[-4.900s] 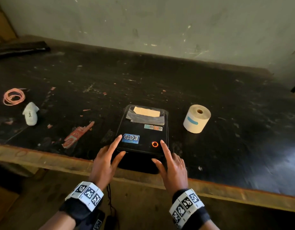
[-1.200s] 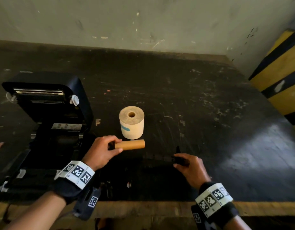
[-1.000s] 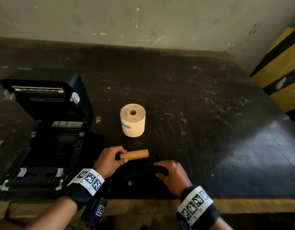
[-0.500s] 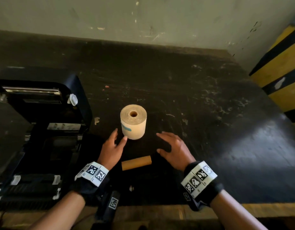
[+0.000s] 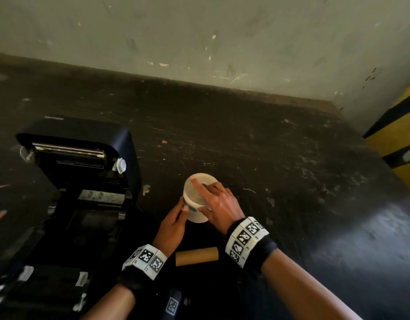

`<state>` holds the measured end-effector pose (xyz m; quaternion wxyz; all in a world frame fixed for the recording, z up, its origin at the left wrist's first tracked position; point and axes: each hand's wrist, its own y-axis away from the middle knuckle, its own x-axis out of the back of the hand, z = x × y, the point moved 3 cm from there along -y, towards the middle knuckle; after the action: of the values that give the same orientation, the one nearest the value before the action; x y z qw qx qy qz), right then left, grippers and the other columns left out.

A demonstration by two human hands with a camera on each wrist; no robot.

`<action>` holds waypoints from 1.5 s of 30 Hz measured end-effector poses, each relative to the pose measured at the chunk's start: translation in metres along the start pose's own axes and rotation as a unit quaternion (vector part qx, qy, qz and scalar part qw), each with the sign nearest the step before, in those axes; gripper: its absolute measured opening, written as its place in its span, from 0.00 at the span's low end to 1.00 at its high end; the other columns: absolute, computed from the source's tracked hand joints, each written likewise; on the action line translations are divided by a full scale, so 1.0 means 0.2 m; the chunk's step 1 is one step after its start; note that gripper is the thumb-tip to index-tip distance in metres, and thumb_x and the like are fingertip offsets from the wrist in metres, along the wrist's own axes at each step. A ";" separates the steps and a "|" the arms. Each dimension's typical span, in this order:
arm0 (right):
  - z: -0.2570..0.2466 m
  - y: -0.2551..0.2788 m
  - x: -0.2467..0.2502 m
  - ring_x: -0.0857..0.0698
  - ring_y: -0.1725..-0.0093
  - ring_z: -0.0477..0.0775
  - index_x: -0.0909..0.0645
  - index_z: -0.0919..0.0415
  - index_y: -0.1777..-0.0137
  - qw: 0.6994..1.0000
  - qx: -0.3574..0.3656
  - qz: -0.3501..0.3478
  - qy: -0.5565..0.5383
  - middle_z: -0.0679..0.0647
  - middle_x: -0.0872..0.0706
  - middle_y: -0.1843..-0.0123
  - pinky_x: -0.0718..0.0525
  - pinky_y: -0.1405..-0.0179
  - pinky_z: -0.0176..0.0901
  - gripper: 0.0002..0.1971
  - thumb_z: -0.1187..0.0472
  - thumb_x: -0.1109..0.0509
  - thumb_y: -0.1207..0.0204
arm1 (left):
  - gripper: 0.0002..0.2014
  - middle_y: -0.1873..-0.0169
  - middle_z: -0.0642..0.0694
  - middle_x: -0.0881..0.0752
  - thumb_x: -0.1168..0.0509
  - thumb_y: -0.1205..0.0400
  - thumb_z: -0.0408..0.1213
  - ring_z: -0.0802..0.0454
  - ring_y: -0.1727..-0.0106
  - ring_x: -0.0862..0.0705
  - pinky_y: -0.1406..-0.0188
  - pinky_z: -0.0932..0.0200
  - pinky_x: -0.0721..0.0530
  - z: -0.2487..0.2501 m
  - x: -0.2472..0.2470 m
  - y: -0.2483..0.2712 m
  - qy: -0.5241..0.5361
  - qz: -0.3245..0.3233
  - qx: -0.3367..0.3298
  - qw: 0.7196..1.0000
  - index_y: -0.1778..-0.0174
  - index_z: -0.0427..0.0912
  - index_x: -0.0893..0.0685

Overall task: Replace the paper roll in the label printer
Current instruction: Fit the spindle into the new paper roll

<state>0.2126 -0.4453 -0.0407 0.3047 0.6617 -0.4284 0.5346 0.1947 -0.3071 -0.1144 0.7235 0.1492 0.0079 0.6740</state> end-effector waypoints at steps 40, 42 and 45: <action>0.28 0.46 -0.01 0.33 0.31 0.42 0.16 0.57 0.52 0.968 -0.090 0.176 -0.152 0.49 0.26 0.29 0.28 0.32 0.38 0.04 0.61 0.30 0.24 | 0.21 0.25 0.48 0.33 0.38 0.19 0.42 0.52 0.23 0.39 0.30 0.52 0.27 0.32 -0.28 0.12 -0.475 -0.090 -0.278 0.830 0.29 0.49 0.26; 0.26 0.54 -0.02 0.33 0.31 0.41 0.15 0.57 0.54 0.963 -0.076 0.199 -0.165 0.48 0.25 0.31 0.31 0.33 0.35 0.02 0.62 0.29 0.26 | 0.20 0.26 0.48 0.32 0.36 0.20 0.43 0.52 0.23 0.37 0.31 0.52 0.27 0.32 -0.28 0.11 -0.467 -0.083 -0.279 0.835 0.31 0.49 0.24; 0.29 0.70 -0.03 0.33 0.32 0.35 0.15 0.58 0.56 0.940 -0.115 0.234 -0.221 0.45 0.25 0.33 0.34 0.34 0.26 0.02 0.63 0.27 0.27 | 0.20 0.27 0.49 0.31 0.35 0.21 0.43 0.54 0.24 0.36 0.30 0.53 0.28 0.33 -0.28 0.09 -0.450 -0.079 -0.271 0.847 0.32 0.49 0.22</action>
<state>0.1130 -0.5569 -0.0677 0.1427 0.6044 -0.6865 0.3783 0.1857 -0.3747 -0.0589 0.7100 0.2328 -0.4901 0.4489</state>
